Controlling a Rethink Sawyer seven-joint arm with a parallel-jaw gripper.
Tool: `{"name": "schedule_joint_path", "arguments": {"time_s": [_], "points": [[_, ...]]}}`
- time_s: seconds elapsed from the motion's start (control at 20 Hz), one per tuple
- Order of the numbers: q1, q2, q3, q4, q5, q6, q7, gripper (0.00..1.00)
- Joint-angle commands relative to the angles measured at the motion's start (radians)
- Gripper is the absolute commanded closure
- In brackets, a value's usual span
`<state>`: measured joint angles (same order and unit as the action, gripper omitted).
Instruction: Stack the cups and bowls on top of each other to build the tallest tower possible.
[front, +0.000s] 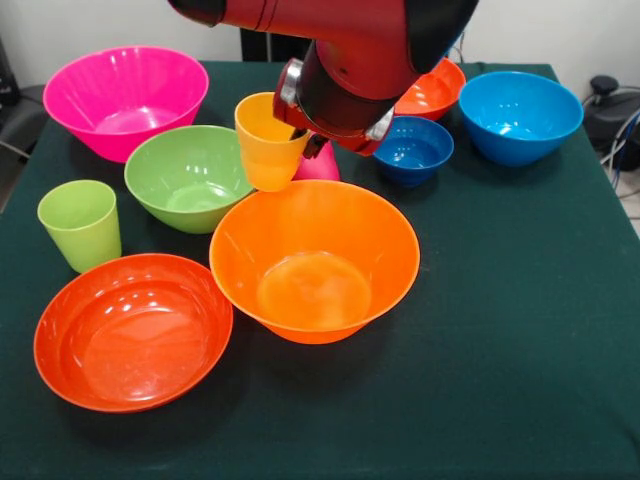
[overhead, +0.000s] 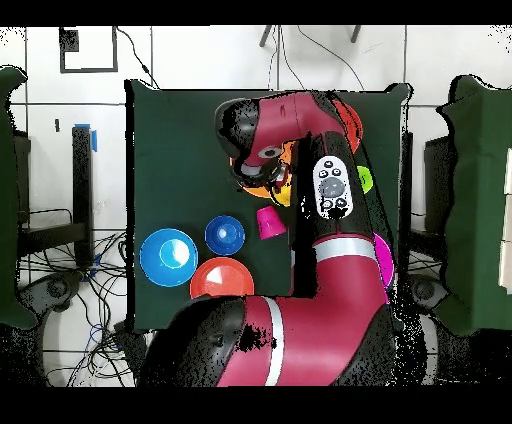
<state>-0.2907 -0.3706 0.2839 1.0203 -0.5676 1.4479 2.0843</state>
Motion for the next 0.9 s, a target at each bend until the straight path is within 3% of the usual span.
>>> {"name": "schedule_joint_path", "arguments": {"time_s": [0.05, 0.35, 0.9], "points": [[-0.029, 0.026, 0.113, 0.069, 0.025, -0.138, -0.258, 1.0], [-0.017, 0.039, 0.114, 0.038, 0.039, -0.099, -0.257, 1.0], [-0.005, 0.007, 0.108, 0.088, 0.061, -0.11, -0.209, 1.0]]}}
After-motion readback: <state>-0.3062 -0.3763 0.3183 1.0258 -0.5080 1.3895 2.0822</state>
